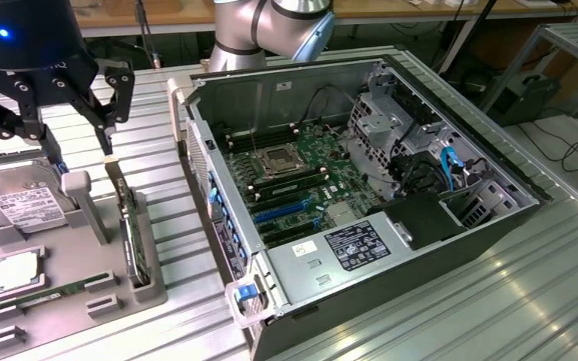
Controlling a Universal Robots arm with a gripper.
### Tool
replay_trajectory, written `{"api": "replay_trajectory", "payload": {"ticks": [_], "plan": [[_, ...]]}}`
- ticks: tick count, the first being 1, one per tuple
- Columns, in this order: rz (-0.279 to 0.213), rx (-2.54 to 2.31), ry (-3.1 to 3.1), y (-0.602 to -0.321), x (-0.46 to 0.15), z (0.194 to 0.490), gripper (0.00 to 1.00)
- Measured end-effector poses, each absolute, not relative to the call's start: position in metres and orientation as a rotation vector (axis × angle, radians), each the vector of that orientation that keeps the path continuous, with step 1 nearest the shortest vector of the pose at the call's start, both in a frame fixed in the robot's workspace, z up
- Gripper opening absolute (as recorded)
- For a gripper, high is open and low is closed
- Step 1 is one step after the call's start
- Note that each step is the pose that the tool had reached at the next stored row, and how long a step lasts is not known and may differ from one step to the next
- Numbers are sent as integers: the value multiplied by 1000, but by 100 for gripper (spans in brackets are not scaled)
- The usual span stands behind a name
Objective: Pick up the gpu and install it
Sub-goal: 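Pick up the gpu and move the gpu toward the slot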
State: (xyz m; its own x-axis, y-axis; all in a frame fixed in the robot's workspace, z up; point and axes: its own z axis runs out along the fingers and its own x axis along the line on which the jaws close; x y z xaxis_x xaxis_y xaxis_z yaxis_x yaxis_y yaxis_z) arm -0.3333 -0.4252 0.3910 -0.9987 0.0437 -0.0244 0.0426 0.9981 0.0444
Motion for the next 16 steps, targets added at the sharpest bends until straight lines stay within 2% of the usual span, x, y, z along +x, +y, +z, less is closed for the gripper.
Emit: {"api": "replay_trajectory", "payload": {"ticks": [1, 2, 3, 16], "plan": [[68, 67, 3115, -425, -333, 391, 54], [69, 56, 3115, -425, -333, 390, 54], [69, 34, 3116, -425, -333, 388, 60], [69, -6, 3117, -432, -332, 362, 60]]}}
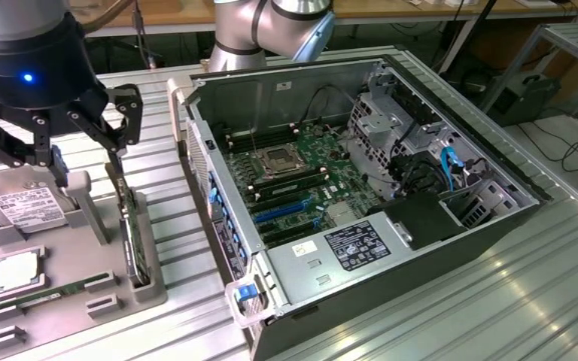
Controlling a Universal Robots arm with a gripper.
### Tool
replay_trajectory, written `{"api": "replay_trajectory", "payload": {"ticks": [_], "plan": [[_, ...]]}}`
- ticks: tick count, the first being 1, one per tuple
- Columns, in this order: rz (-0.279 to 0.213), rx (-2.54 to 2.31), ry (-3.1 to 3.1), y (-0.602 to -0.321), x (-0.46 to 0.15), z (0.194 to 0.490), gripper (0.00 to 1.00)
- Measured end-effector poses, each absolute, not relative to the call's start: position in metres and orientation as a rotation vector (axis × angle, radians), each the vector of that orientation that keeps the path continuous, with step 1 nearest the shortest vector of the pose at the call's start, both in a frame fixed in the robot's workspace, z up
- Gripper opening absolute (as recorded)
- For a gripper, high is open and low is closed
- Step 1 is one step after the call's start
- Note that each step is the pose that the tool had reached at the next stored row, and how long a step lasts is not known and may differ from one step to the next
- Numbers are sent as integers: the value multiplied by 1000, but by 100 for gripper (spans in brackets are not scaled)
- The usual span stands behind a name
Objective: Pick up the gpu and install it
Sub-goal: 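Pick up the gpu and move the gpu toward the slot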
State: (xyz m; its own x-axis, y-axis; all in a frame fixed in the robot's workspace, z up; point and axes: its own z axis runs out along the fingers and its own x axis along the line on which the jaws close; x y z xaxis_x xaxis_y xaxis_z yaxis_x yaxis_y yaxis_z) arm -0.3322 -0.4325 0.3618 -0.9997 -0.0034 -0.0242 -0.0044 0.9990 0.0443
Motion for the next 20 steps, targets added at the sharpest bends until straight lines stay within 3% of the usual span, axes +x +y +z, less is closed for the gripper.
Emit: {"api": "replay_trajectory", "payload": {"ticks": [20], "plan": [[65, -6, 3117, -446, -329, 326, 60]]}}
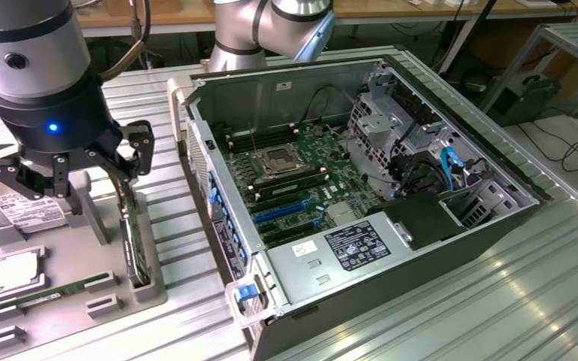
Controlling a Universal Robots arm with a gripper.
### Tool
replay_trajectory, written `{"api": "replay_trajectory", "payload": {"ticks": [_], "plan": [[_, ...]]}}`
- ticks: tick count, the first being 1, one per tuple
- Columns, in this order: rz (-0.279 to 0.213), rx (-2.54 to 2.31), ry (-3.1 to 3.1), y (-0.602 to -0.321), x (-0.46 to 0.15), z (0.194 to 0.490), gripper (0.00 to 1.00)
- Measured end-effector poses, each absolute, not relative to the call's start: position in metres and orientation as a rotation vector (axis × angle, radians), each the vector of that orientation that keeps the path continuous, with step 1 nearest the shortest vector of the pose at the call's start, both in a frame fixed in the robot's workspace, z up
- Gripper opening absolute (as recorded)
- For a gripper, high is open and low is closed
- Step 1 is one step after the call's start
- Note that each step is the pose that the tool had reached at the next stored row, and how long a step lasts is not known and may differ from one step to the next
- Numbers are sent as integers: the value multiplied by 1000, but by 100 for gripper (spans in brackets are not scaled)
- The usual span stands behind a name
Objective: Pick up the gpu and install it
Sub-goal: 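Pick up the gpu and move the gpu toward the slot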
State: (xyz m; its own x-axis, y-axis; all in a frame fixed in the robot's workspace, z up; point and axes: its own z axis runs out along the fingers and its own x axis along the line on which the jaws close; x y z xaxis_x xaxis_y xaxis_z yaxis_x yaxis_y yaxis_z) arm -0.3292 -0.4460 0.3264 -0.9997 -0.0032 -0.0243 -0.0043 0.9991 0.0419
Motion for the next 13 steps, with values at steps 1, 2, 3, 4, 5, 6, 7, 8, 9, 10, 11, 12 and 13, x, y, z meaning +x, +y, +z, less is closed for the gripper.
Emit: {"api": "replay_trajectory", "payload": {"ticks": [1, 2, 3, 4, 5, 6, 7, 8, 9, 10, 11, 12, 13], "plan": [[65, -6, 3117, -446, -329, 324, 60], [66, -6, 3117, -447, -329, 322, 60], [65, -6, 3117, -447, -329, 321, 60], [65, -6, 3117, -448, -329, 319, 60], [65, -6, 3117, -449, -329, 317, 60], [65, -6, 3117, -449, -329, 315, 60], [65, -6, 3117, -450, -329, 313, 60], [65, -6, 3117, -450, -329, 311, 60], [66, -6, 3117, -450, -329, 309, 60], [65, -6, 3117, -450, -329, 308, 60], [65, -6, 3117, -450, -329, 306, 60], [65, -6, 3117, -450, -329, 304, 60], [65, -6, 3117, -450, -328, 302, 60]]}}
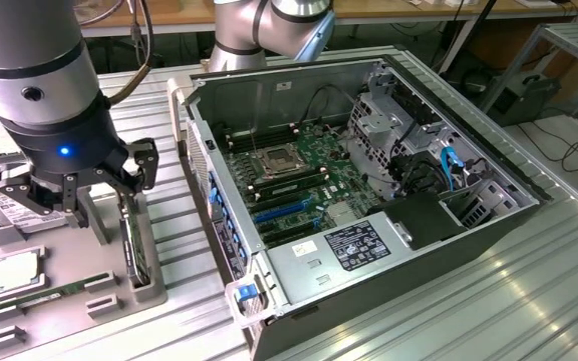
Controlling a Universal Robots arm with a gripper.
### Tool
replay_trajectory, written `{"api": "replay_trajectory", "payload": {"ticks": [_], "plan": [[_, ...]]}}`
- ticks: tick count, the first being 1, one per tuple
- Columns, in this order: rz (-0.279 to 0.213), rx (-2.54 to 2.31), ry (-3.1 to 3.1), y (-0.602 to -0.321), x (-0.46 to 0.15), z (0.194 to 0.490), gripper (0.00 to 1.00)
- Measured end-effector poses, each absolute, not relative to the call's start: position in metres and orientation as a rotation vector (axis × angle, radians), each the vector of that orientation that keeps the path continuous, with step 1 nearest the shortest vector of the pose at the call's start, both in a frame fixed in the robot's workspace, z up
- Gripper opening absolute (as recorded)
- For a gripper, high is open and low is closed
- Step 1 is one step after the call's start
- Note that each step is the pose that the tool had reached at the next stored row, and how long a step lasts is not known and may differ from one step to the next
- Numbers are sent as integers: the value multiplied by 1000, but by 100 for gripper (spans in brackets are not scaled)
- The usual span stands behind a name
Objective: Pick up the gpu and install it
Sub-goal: 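Pick up the gpu and move the gpu toward the slot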
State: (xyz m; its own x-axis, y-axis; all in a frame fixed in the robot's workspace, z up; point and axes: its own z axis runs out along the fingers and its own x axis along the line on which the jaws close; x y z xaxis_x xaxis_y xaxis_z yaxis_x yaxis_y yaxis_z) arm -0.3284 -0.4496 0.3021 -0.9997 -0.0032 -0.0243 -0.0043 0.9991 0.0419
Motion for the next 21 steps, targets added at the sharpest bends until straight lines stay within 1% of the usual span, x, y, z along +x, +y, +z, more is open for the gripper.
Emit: {"api": "replay_trajectory", "payload": {"ticks": [21], "plan": [[65, -6, 3117, -449, -324, 259, 60]]}}
